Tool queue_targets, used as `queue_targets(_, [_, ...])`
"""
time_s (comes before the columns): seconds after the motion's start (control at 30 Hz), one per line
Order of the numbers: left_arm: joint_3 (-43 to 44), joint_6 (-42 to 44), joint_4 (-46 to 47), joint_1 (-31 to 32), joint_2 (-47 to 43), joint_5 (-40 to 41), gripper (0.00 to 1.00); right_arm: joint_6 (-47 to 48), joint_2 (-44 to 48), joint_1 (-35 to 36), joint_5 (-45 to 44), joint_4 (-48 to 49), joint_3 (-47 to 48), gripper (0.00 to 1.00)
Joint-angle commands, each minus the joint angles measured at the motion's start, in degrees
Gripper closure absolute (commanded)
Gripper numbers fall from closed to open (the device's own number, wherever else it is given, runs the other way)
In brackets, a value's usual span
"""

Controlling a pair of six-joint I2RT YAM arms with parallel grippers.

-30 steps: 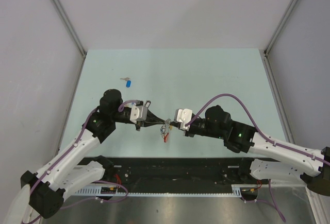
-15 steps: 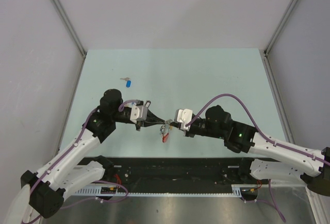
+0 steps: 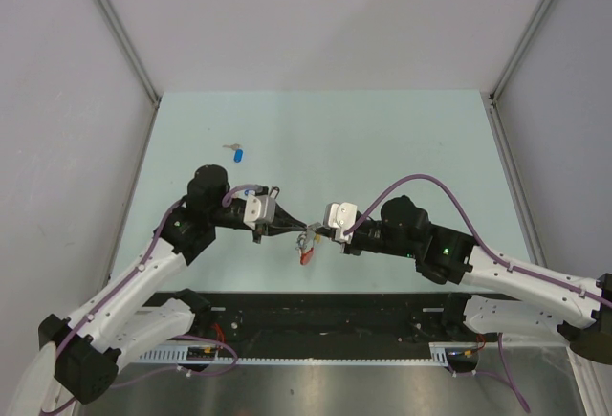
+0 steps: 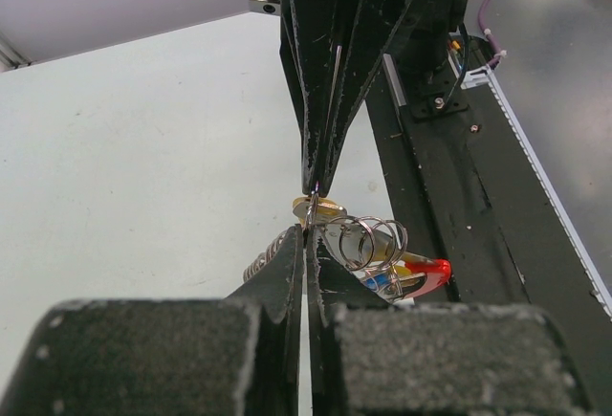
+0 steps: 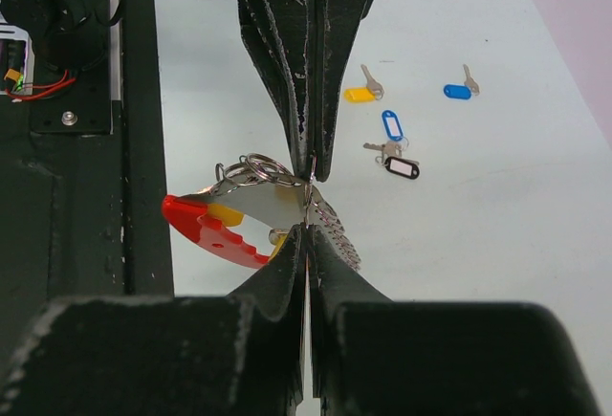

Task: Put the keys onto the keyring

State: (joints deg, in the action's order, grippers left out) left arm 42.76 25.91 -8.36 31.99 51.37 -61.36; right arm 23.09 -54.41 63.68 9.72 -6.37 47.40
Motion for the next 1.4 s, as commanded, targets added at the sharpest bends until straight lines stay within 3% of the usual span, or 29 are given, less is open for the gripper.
queue_targets(0.0, [2.85, 0.10, -1.22, 1.50, 0.13, 0.89, 1.00, -0.50, 0.98, 0.66, 1.18, 3.56, 2.79, 1.00])
queue_targets(1.13, [4.35, 0.19, -4.47, 4.14, 1.36, 5.90, 1.00, -1.73, 1.06, 0.92, -0.14, 5.76, 2.79, 1.00])
queue_targets(1.37, [5.84, 2.83, -9.04, 4.14, 2.32, 7.84, 1.00, -1.74, 2.38, 0.83, -1.01, 5.32, 2.79, 1.00])
